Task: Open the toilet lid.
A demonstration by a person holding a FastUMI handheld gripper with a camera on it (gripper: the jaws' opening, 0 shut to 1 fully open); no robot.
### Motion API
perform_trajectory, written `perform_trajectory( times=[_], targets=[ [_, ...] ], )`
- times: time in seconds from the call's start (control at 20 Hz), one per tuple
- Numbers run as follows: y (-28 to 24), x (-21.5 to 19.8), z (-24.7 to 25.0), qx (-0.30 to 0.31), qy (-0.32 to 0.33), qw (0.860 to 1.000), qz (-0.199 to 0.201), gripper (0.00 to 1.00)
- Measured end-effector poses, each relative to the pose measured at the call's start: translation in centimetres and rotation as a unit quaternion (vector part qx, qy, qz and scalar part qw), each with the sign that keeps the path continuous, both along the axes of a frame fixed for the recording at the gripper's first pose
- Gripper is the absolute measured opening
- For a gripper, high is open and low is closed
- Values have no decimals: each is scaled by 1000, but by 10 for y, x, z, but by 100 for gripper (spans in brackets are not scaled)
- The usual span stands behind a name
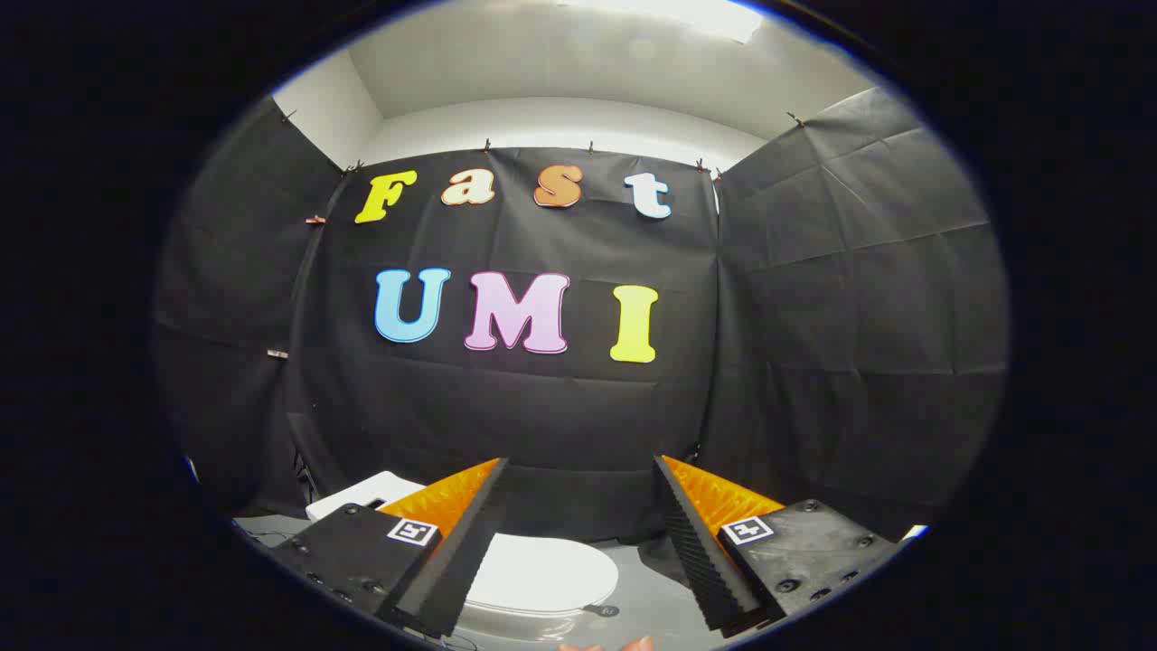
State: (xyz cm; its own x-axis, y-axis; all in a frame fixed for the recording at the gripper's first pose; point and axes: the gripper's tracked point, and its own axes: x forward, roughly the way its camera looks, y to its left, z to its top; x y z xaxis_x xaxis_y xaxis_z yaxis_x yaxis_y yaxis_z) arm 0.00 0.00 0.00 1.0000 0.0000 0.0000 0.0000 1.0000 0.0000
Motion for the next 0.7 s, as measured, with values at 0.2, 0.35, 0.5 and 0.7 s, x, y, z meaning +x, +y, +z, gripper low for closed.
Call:
perform_trajectory(
  times=[0.2,0.35,0.5,0.7],
  targets=[
    [-1,1,-1,-1,8,1000,1,98],
    [-4,4,0,1,11,1000,1,98],
    [-3,2,0,-2,13,1000,3,98],
    [-4,3,1,-2,15,1000,2,98]
  ],
)
